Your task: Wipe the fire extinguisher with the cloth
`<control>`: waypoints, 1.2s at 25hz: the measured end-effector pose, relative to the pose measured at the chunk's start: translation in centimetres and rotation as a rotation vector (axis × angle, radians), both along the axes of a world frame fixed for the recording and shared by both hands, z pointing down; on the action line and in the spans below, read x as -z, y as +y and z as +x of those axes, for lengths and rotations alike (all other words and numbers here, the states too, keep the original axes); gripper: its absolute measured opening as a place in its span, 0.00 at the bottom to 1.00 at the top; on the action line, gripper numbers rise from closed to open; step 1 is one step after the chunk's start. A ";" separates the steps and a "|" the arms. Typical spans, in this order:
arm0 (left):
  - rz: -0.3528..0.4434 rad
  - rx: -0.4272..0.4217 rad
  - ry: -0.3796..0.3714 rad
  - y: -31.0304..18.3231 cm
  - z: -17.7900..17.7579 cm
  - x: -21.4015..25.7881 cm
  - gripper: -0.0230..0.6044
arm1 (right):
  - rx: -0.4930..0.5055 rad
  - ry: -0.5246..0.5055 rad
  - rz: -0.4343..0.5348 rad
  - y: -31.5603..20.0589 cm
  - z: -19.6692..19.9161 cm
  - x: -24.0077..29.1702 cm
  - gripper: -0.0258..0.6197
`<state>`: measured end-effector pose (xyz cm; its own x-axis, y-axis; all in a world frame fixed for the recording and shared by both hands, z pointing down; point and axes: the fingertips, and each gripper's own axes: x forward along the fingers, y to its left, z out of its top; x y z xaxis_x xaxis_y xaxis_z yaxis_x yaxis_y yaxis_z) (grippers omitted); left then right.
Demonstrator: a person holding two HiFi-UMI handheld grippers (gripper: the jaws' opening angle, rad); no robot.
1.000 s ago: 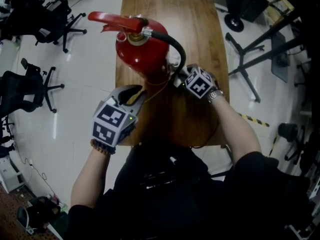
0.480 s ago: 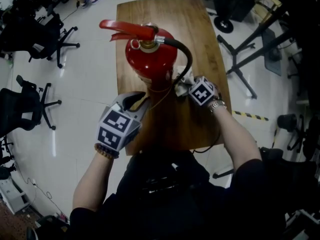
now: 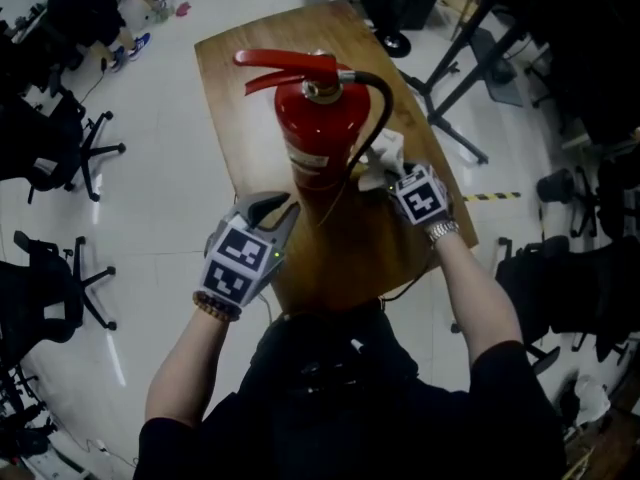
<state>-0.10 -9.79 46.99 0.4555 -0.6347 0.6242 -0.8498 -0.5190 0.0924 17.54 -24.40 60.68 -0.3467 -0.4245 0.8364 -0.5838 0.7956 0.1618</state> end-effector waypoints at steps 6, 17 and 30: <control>0.003 -0.065 0.001 1.2 0.4 0.0 0.11 | -0.085 -0.084 0.037 3.9 0.7 4.3 0.22; 0.070 -0.148 0.005 2.7 4.4 2.2 0.11 | -0.070 -0.204 0.150 11.0 2.0 11.8 0.22; 0.144 -0.151 -0.045 10.0 9.6 5.5 0.11 | 0.077 -0.259 0.187 22.8 3.5 15.7 0.22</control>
<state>9.50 0.20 41.48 0.5259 -0.6456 0.5537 -0.7632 -0.6456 -0.0279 21.05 -1.59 44.98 -0.5749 -0.5270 0.6259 -0.5644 0.8093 0.1630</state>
